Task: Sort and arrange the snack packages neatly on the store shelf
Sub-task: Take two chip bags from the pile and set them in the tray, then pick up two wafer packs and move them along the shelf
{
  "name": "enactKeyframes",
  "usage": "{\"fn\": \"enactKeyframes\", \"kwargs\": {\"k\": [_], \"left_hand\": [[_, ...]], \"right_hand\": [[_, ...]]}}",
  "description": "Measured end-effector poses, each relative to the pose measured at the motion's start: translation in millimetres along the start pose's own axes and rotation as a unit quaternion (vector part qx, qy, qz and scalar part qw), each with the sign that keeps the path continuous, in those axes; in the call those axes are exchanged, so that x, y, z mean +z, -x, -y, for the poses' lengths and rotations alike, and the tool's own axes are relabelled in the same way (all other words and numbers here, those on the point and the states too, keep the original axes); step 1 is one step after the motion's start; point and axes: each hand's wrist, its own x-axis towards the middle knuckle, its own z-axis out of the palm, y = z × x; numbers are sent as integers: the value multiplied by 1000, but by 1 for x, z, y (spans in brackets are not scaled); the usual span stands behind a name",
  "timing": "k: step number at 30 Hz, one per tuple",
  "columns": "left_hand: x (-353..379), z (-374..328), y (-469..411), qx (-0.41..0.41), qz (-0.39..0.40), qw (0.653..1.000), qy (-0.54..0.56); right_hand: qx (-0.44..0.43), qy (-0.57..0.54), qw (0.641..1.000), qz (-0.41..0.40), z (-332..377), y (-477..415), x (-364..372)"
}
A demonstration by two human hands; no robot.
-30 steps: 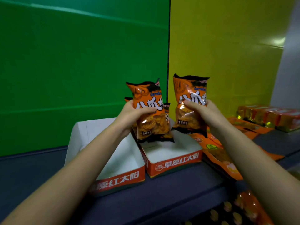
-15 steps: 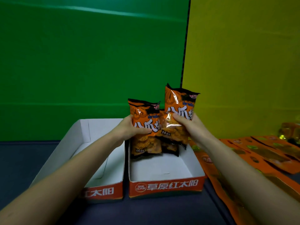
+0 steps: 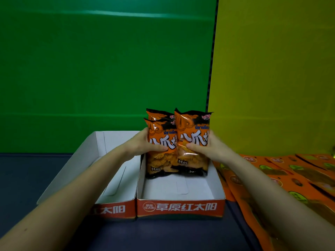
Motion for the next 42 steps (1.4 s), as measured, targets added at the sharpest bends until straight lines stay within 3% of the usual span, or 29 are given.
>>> {"fn": "enactKeyframes", "kwargs": {"k": [4,7,11,15,19,22,26,30,34,42], "left_hand": [[0,2,1,-8,-10,1000,-11],[-1,8,-2,-11,-38,997,-64],[-4,11,-2,-14,-85,987,-138],[-1,-1,8,-13,-124,967,-221],[-6,-4,11,-2,-150,965,-213],[-13,-4,17,-13,-158,960,-230],[-28,-11,45,22,-216,925,-313],[-52,-7,89,34,-297,839,-455],[-83,7,144,-30,-321,769,-553],[-163,45,292,-167,-357,699,-597]], "right_hand": [[17,106,994,-15,-9,-2,4],[39,237,970,-47,-6,1,3],[46,293,954,-30,-1,6,2],[64,211,974,-47,0,6,0],[71,80,992,-64,8,8,-3],[31,86,989,-119,19,13,-7],[-154,159,948,-227,49,27,-11],[-270,186,939,-108,94,38,13],[-331,243,912,20,131,49,65],[-409,227,871,147,217,81,185]]}}
